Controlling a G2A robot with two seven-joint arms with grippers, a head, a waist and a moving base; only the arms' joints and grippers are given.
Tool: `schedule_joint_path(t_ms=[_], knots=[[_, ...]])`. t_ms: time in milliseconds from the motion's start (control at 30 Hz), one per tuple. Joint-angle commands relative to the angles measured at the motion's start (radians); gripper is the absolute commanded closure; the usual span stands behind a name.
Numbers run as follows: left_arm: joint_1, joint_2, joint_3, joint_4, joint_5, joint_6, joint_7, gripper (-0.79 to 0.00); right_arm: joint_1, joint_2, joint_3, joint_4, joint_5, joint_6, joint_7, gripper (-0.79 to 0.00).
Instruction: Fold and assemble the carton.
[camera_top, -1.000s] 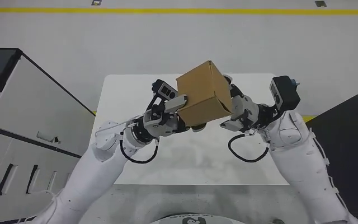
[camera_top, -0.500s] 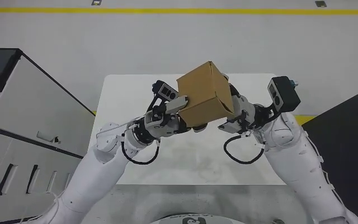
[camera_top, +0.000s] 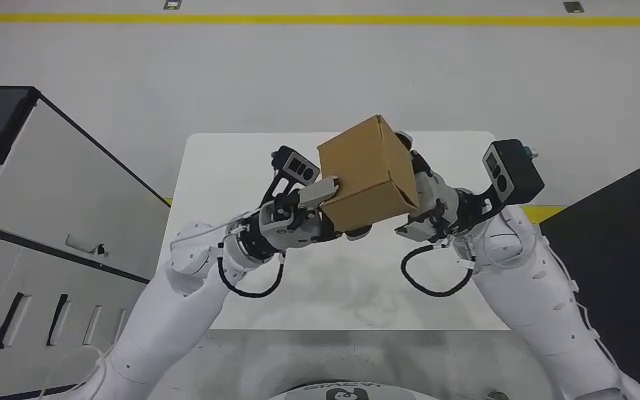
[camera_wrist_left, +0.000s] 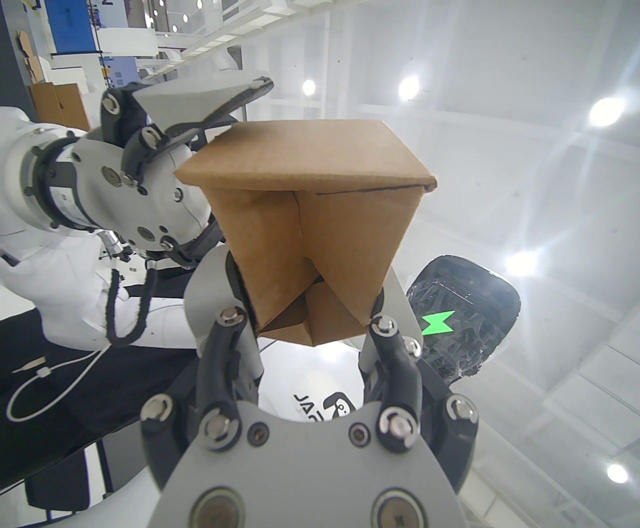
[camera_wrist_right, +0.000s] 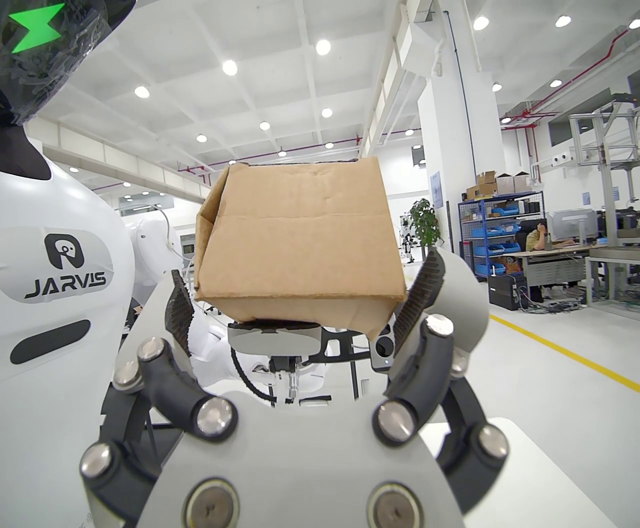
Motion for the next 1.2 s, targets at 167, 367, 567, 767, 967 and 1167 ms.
schedule_joint_path(t_ms=[167,367,567,767,967,1167], knots=[[0.016,-0.002,-0.012,-0.012,0.019,0.008,-0.004,0.0,0.002,0.011,-0.009,-0.004,0.013,0.0,-0.001,-0.748],[0.024,-0.004,-0.019,-0.019,0.035,0.015,-0.007,0.0,0.001,0.021,-0.012,-0.007,0.027,0.0,0.006,-0.471],[0.029,-0.006,-0.024,-0.022,0.042,0.02,-0.005,0.0,-0.002,0.029,-0.013,-0.011,0.031,0.0,0.008,-0.314],[0.032,-0.009,-0.027,-0.022,0.05,0.024,-0.005,-0.089,-0.006,0.034,-0.012,-0.011,0.03,0.0,0.005,-0.154],[0.035,-0.012,-0.029,-0.023,0.059,0.024,-0.005,-0.785,-0.009,0.038,-0.011,-0.01,0.023,0.0,-0.004,0.0],[0.038,-0.015,-0.032,-0.024,0.063,0.022,-0.008,-0.785,-0.013,0.041,-0.009,-0.008,0.016,0.0,-0.017,0.0]])
